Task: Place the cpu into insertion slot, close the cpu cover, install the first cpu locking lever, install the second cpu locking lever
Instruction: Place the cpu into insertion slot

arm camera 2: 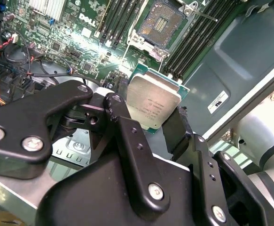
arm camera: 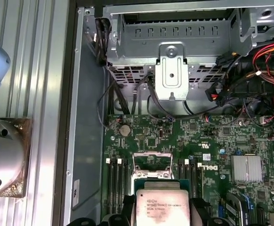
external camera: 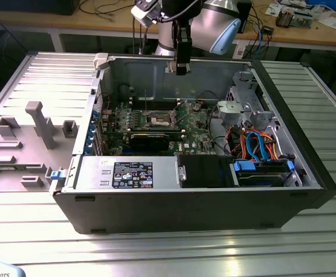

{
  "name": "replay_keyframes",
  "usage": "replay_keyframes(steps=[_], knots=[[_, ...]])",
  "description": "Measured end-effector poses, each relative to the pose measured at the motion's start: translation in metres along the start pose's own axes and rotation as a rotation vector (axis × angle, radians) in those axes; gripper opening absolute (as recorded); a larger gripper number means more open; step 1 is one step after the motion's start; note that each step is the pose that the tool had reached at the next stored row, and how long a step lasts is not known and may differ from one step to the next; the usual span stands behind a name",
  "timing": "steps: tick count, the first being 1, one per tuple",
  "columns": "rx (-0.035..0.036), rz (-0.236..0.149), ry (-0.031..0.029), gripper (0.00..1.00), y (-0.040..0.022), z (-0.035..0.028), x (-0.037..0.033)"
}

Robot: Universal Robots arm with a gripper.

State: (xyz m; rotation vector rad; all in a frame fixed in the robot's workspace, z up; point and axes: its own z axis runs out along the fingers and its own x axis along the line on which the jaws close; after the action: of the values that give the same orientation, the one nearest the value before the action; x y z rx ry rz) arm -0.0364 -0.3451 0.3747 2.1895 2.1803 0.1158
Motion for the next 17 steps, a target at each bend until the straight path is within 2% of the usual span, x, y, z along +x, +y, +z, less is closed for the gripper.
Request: replay_keyframes(steps=[3, 17], knots=[[-0.0006, 0.034, -0.0031, 0.54, 0.0, 0.0, 0.0], [-0.0007, 0.041, -0.0037, 0.54, -0.0002, 0.0, 0.0]])
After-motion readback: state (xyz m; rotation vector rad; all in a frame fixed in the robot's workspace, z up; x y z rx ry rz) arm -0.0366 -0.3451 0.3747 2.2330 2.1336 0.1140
